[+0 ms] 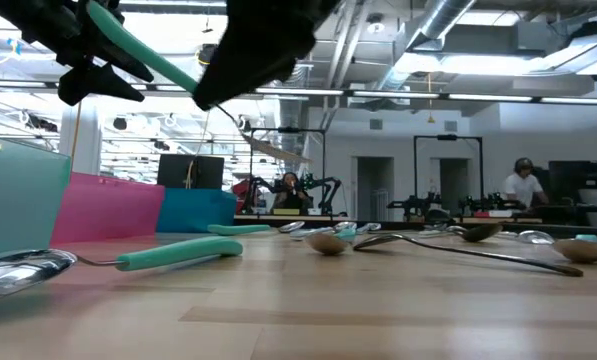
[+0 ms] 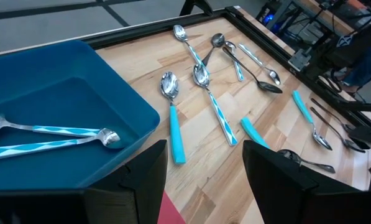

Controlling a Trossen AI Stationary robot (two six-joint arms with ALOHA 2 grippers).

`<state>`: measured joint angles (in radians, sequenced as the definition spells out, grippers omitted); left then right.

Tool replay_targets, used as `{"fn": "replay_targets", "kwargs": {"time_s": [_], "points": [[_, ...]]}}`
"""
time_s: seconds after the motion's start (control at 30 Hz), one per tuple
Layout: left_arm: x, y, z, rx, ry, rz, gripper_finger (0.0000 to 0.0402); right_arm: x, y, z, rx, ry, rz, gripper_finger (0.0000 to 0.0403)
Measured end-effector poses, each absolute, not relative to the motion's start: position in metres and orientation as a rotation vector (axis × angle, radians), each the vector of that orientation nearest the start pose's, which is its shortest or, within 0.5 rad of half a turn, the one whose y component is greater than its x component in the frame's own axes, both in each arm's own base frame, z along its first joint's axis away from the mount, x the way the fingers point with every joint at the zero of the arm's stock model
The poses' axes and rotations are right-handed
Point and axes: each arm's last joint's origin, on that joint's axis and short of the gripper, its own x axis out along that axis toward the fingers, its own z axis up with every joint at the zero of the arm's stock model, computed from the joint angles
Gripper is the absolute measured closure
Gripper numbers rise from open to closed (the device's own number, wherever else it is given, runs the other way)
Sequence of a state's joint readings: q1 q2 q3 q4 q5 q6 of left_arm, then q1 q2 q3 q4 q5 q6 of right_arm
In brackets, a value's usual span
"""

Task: Sort silverware by color (type)
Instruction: Put the light blue spoon into the light blue bin

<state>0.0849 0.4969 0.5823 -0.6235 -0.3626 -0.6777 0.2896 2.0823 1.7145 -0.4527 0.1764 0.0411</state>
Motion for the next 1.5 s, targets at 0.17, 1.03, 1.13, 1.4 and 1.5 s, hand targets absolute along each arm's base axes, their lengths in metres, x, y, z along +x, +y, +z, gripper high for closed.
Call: {"fn": "replay_targets", "kwargs": {"time_s": [0.17,1.03,1.13,1.4,1.5], "points": [[0.107,0.019,0.261,-0.575,0.366,0.599,0.0207,0.456,0.122,0.238,-0.172,0.706,0.173,0.0336],[0.107,0.02,0.261,-0.567,0.368,0.601,0.0207,0.482,0.108,0.279,-0.136,0.218,0.252,0.0336],[0.107,0.02,0.261,-0.567,0.367,0.601,0.0207,0.482,0.109,0.284,-0.129,0.166,0.262,0.0336],[0.107,0.02,0.261,-0.566,0.367,0.602,0.0207,0.484,0.109,0.295,-0.118,0.051,0.274,0.0336],[0.107,0.02,0.261,-0.566,0.367,0.602,0.0207,0.484,0.11,0.297,-0.117,0.036,0.276,0.0336]]}}
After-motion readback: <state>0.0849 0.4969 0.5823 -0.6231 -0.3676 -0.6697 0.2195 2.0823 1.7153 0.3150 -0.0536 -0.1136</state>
